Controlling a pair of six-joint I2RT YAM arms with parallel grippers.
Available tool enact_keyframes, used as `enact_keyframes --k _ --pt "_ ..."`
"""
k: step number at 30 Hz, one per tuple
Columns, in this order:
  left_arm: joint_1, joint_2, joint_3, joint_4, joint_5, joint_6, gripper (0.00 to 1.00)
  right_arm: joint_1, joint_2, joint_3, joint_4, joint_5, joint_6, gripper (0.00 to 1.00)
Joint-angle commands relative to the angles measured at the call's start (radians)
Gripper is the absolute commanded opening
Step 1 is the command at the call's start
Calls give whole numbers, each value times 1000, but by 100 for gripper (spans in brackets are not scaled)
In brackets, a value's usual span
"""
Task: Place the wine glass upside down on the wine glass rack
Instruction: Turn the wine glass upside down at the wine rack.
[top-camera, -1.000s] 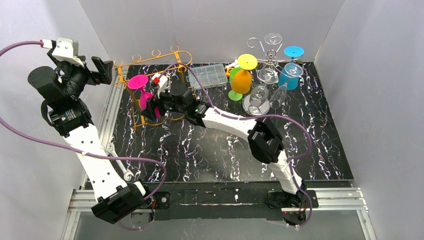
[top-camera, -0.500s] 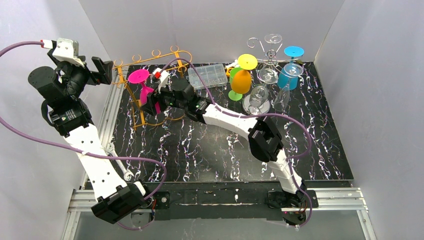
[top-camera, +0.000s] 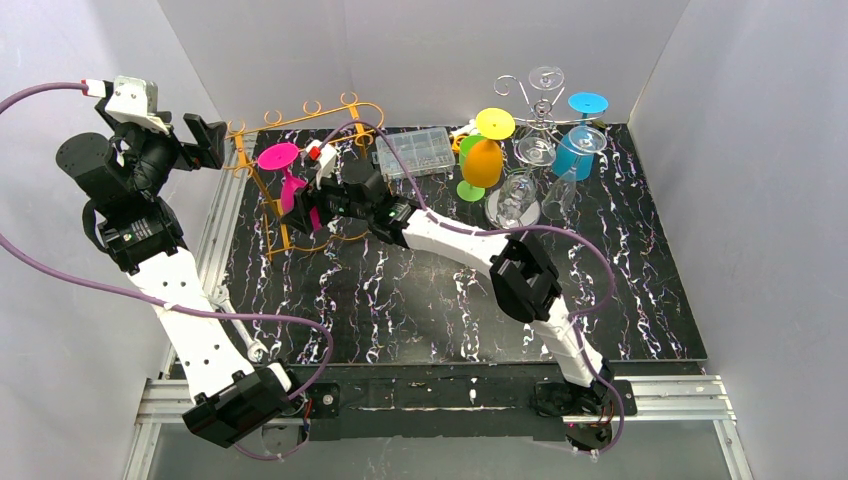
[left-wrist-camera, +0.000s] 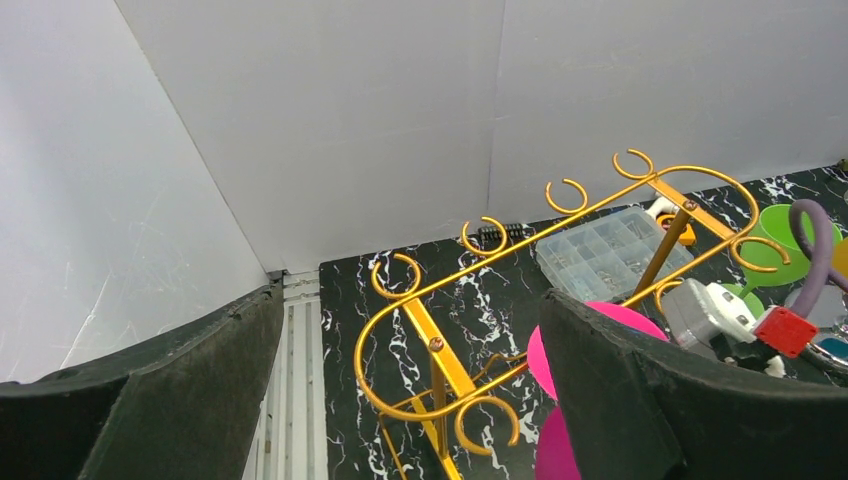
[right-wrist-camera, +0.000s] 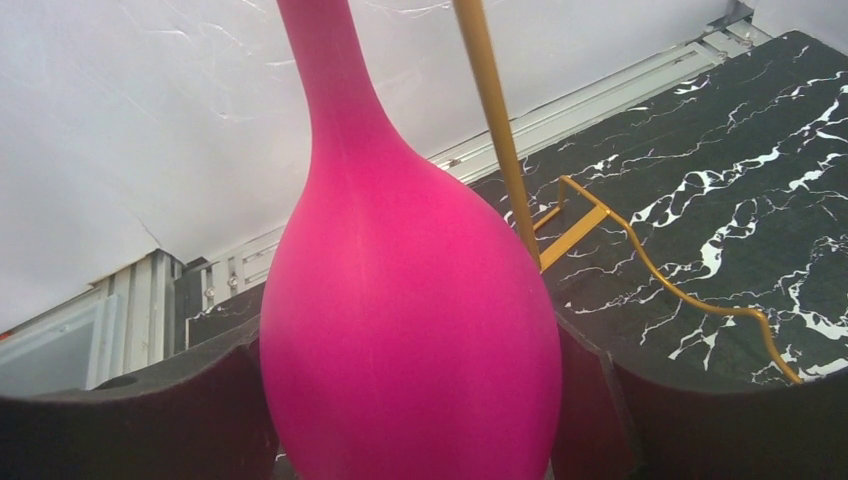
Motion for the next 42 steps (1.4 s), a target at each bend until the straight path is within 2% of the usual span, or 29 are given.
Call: enact_keyframes --k 1,6,8,11,13,14,30,37,42 --pt "6 -5 -1 15 24 -3 98 -7 8 28 48 -5 23 57" --pt "6 -1 9 11 27 -9 98 -6 -1 -6 68 4 30 60" --pt "6 0 11 8 28 -11 98 -7 -3 -13 69 12 31 65" --pt "6 -1 14 9 29 -16 98 -7 -9 -24 70 25 35 78" --pt "6 -1 17 8 31 -20 98 -7 -18 -38 73 28 36 96" --pt "6 -1 17 8 32 -22 98 -7 -22 -45 75 29 36 98" --pt "5 -10 28 4 36 -33 98 -1 -160 -209 100 52 35 98" --pt "6 7 66 -48 33 -68 98 13 -376 -522 95 155 38 98" --pt "6 -18 45 -32 43 -94 98 16 -580 -806 46 357 87 98"
